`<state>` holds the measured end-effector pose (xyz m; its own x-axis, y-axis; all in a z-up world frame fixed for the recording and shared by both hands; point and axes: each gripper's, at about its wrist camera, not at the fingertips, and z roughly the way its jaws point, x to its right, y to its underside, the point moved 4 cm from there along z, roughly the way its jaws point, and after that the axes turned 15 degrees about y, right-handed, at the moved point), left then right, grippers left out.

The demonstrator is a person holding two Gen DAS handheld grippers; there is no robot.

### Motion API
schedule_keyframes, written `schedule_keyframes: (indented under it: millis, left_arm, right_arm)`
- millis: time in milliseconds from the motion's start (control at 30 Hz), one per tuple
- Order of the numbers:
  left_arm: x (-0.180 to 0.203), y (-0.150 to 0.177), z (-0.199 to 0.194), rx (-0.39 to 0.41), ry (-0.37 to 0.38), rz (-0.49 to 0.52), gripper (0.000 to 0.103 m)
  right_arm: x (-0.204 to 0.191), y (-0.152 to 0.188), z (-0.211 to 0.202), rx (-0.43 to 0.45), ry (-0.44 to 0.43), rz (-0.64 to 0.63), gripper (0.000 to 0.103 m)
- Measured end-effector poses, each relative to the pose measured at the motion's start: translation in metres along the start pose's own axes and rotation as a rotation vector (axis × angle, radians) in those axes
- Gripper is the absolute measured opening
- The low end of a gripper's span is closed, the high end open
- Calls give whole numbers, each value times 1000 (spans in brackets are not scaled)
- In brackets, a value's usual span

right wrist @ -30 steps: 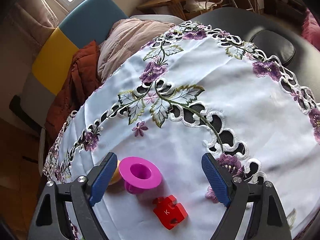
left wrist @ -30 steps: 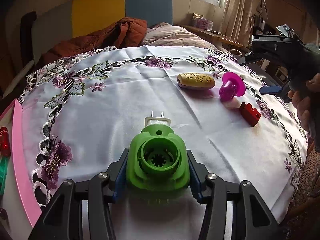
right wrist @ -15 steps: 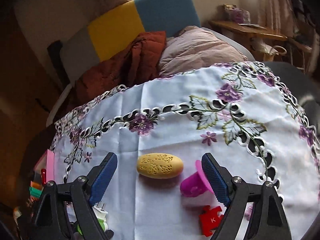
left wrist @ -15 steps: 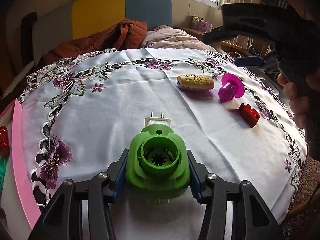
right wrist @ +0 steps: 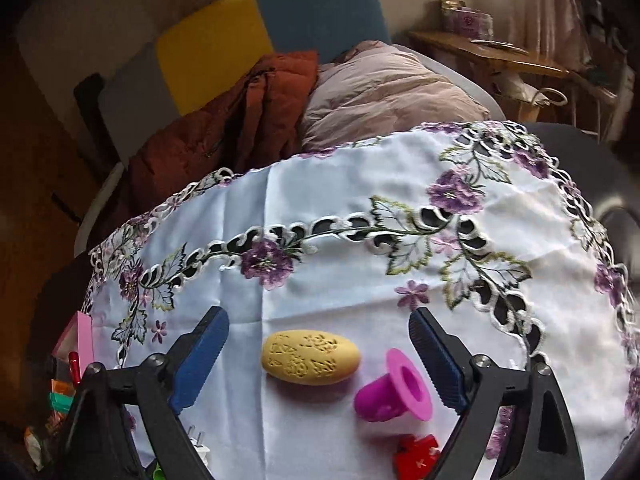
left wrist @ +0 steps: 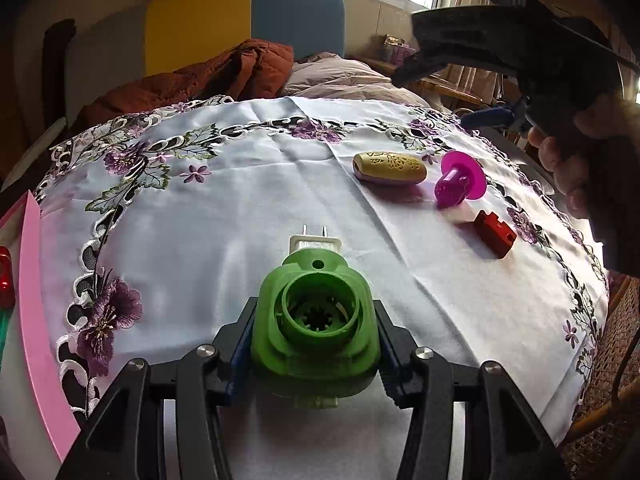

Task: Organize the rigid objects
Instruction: 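Grasp the pink funnel with the right gripper while the left gripper holds the green piece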

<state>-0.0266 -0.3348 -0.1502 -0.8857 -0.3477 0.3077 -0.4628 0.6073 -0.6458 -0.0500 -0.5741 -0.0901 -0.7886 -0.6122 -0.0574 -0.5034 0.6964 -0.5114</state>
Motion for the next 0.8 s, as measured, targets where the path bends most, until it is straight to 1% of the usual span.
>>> schedule_keyframes:
  millis: [100, 200, 267, 300, 333, 367, 400, 533, 667, 800]
  left_arm:
    - [0, 0, 0, 1, 3, -2, 52]
    - [0, 0, 0, 1, 5, -3, 52]
    - [0, 0, 0, 1, 4, -3, 52]
    - [0, 0, 0, 1, 4, -3, 52]
    - [0, 0, 1, 1, 2, -2, 52]
    - [0, 0, 1, 1, 0, 0, 52]
    - [0, 0, 1, 1, -1, 1, 52]
    - [0, 0, 1, 1, -3, 2, 52]
    - [1, 0, 1, 0, -7, 6, 52]
    - [1, 0, 1, 0, -12, 10, 52]
  right_arm:
    - [15, 10, 11, -56, 31, 5, 96]
    - [17, 24, 24, -111, 41, -11, 96]
    - [13, 32, 33, -153, 42, -59, 95]
    - [9, 36, 37, -171, 59, -94, 93]
    - [7, 41, 41, -181, 87, -127, 86]
    - [6, 45, 45, -190, 121, -153, 60]
    - [8, 47, 49, -204, 137, -164, 54]
    - [11, 47, 51, -200, 128, -168, 54]
    - [4, 48, 53, -191, 162, -229, 54]
    - [6, 48, 53, -198, 155, -222, 54]
